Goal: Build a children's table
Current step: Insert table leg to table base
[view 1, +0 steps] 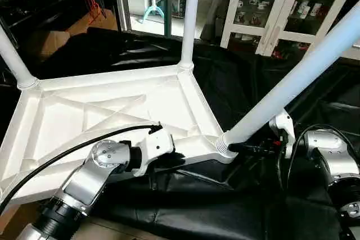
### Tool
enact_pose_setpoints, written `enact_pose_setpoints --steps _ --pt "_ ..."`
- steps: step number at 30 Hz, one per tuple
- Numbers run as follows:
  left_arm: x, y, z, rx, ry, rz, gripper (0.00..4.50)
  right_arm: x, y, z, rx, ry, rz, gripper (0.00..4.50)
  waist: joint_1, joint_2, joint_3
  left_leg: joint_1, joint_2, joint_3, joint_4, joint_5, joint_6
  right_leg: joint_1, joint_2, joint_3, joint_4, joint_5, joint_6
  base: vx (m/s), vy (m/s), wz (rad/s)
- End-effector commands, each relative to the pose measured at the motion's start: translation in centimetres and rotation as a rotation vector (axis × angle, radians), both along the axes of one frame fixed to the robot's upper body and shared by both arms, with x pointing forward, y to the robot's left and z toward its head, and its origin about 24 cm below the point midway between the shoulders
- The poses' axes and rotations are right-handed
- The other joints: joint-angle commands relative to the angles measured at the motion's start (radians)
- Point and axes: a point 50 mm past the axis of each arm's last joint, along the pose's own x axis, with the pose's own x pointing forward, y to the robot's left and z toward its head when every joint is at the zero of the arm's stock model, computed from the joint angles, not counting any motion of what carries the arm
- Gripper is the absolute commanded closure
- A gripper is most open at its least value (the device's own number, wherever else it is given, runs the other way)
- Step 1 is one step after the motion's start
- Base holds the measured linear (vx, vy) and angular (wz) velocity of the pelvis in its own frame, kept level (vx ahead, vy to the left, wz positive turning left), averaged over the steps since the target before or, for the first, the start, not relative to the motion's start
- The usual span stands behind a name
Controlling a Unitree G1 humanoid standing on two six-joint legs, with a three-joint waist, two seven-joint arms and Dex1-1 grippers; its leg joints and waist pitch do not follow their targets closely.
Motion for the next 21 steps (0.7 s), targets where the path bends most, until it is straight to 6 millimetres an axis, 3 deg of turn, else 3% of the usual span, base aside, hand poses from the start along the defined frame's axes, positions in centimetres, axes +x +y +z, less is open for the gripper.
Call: enact_pose_setpoints --steps 1,5,6,7,8,9,10,11,12,13,14,15,16,17,19,21 --pt "1.1 1.0 2.2 -0.012 -0.108 0.031 4.50 -4.8 -2.1 -6.5 -0.299 0.352 0.066 2.52 -0.013 0.003 -0.041 0.012 0.056 -0.026 -0.069 -0.053 0.075 0.039 -0.085 0.055 -0.076 0.147 -0.255 0.000 0.000 0.00" --pt "1.1 1.0 2.2 -0.012 -0.108 0.031 4.50 -4.8 -2.1 -6.5 -0.299 0.352 0.066 2.52 -0.015 0.003 -0.041 0.012 0.056 -0.026 -0.070 -0.045 0.077 0.040 -0.085 0.055 -0.076 0.162 -0.256 0.000 0.000 0.00" --pt "1.0 -0.9 0.8 0.085 -0.016 -0.045 4.50 -3.6 1.7 -7.6 -0.361 0.396 0.118 2.52 -0.015 0.003 -0.041 0.012 0.056 -0.026 -0.070 -0.044 0.078 0.040 -0.085 0.054 -0.076 0.164 -0.256 0.000 0.000 0.00" --pt "0.9 -2.1 -0.1 0.162 0.045 -0.096 4.50 -2.9 4.6 -8.2 -0.419 0.411 0.150 2.52 -0.027 0.001 -0.029 0.013 0.053 -0.026 -0.081 -0.056 0.073 0.033 -0.080 0.051 -0.082 0.083 -0.256 0.000 0.000 0.00" --pt "0.8 -2.9 -0.7 0.217 0.081 -0.127 4.50 -2.5 6.5 -8.4 -0.461 0.412 0.168 2.52 -0.035 0.001 -0.025 0.015 0.050 -0.024 -0.084 -0.088 0.058 0.031 -0.080 0.051 -0.091 0.013 -0.248 0.000 0.000 0.00" --pt "0.8 -2.9 -0.7 0.219 0.082 -0.128 4.50 -2.5 6.6 -8.5 -0.462 0.412 0.168 2.52 -0.045 0.001 -0.015 0.019 0.050 -0.026 -0.094 -0.152 0.033 0.028 -0.081 0.051 -0.102 -0.101 -0.235 0.000 0.000 0.00" --pt "0.7 -3.3 -0.9 0.245 0.098 -0.141 4.50 -2.3 7.5 -8.5 -0.482 0.408 0.175 2.52 -0.049 0.005 -0.010 0.034 0.050 -0.030 -0.095 -0.245 -0.010 0.027 -0.096 0.056 -0.121 -0.277 -0.200 0.000 0.000 0.00" --pt "0.7 -3.2 -0.9 0.245 0.098 -0.139 4.50 -2.3 7.6 -8.5 -0.477 0.406 0.172 2.52 -0.063 -0.001 0.009 0.059 0.043 -0.037 -0.092 -0.399 -0.045 0.010 -0.102 0.053 -0.156 -0.566 -0.129 0.000 0.000 0.00" --pt "0.8 -3.2 -0.9 0.245 0.098 -0.138 4.50 -2.2 7.6 -8.5 -0.474 0.403 0.169 2.52 -0.069 -0.006 0.009 0.070 0.043 -0.052 -0.096 -0.455 -0.060 0.009 -0.110 0.052 -0.173 -0.722 -0.069 0.000 0.000 0.00" --pt "0.8 -3.2 -0.9 0.246 0.098 -0.138 4.50 -2.2 7.6 -8.5 -0.472 0.399 0.167 2.52 -0.069 -0.004 0.007 0.074 0.043 -0.057 -0.097 -0.472 -0.064 0.008 -0.111 0.052 -0.176 -0.742 -0.055 0.000 0.000 0.00" --pt "0.8 -3.1 -0.9 0.246 0.096 -0.136 4.50 -2.2 7.6 -8.5 -0.470 0.394 0.163 2.53 -0.071 -0.002 0.000 0.074 0.046 -0.066 -0.107 -0.492 -0.067 0.013 -0.106 0.052 -0.170 -0.702 -0.057 0.000 0.000 0.00" --pt "0.8 -3.1 -0.9 0.247 0.095 -0.135 4.50 -2.1 7.6 -8.4 -0.469 0.390 0.160 2.53 -0.072 -0.001 -0.005 0.068 0.047 -0.070 -0.112 -0.487 -0.066 0.019 -0.103 0.055 -0.164 -0.653 -0.067 0.000 0.000 0.00" --pt "0.9 -3.1 -0.9 0.244 0.091 -0.126 4.50 -2.1 7.7 -8.4 -0.462 0.387 0.152 2.53 -0.074 0.003 -0.012 0.058 0.050 -0.078 -0.121 -0.468 -0.062 0.030 -0.098 0.057 -0.151 -0.529 -0.099 0.000 0.000 0.00" --pt "1.0 -3.1 -0.9 0.243 0.088 -0.116 4.50 -2.0 7.7 -8.5 -0.456 0.387 0.144 2.53 -0.077 0.004 -0.015 0.053 0.052 -0.077 -0.125 -0.445 -0.054 0.035 -0.094 0.059 -0.142 -0.415 -0.135 0.000 0.000 0.00" --pt "1.1 -3.1 -0.9 0.240 0.082 -0.100 4.50 -2.0 7.8 -8.5 -0.444 0.385 0.128 2.53 -0.080 0.003 -0.017 0.051 0.050 -0.071 -0.125 -0.423 -0.043 0.037 -0.091 0.060 -0.135 -0.322 -0.173 0.000 0.000 0.00" --pt "2.1 -3.2 -0.6 0.223 0.047 -0.005 4.50 -1.5 8.2 -8.4 -0.385 0.359 0.042 2.53 -0.082 0.004 -0.016 0.057 0.047 -0.067 -0.121 -0.434 -0.038 0.031 -0.094 0.065 -0.139 -0.353 -0.180 0.000 0.000 0.00"
